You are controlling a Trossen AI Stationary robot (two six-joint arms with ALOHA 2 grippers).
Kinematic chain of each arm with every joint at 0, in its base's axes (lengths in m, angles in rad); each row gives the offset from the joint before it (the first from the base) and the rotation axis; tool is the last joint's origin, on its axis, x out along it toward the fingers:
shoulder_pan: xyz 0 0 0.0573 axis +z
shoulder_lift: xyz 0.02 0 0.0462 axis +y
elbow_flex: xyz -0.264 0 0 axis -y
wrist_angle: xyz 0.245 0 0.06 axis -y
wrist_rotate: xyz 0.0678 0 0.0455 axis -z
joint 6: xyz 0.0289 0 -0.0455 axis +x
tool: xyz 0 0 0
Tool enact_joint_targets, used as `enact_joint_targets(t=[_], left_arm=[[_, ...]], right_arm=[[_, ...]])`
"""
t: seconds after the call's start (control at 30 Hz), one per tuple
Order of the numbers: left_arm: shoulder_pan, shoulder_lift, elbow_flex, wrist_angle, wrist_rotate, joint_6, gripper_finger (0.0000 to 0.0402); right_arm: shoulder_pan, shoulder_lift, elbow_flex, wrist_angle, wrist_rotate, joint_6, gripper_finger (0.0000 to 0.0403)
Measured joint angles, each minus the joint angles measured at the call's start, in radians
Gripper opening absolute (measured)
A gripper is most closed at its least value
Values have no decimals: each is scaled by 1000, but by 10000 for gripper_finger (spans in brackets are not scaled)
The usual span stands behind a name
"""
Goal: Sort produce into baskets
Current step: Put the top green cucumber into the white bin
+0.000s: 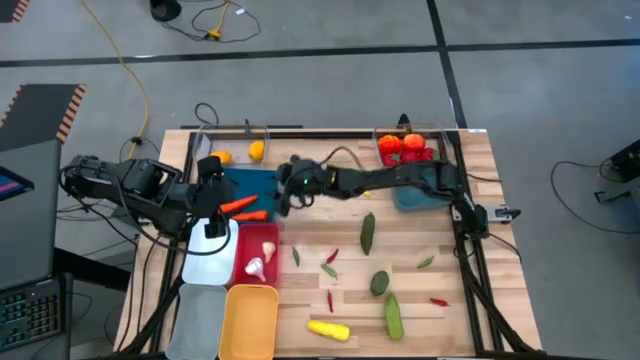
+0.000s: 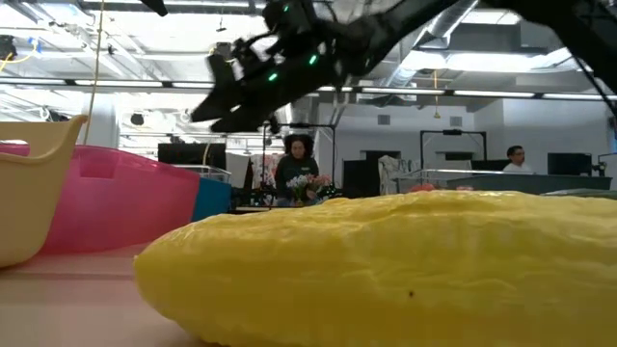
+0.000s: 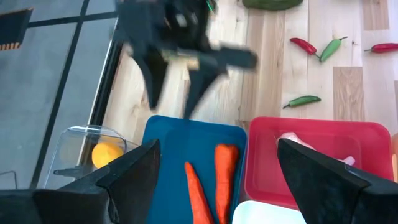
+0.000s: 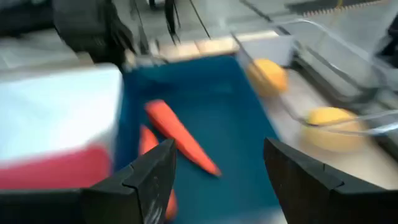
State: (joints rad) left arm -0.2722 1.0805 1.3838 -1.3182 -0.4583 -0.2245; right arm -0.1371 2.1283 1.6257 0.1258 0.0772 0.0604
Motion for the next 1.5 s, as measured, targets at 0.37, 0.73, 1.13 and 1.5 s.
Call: enact_joint_targets(t=[0.37,0.73,1.13,1.5], left_arm=[[0,0,0,0,0,0,310],[0,0,0,0,1,0,310],[0,0,0,0,1,0,310],[0,0,0,0,1,0,310]], right_arm=[[-87,-284,1,-668,1,-201,270],[-198,-308,-71,-959,101,-221,270],[-286,-308,-212,-949,44,-264,270],[-283,-307,-336,-802,28,-309,270]])
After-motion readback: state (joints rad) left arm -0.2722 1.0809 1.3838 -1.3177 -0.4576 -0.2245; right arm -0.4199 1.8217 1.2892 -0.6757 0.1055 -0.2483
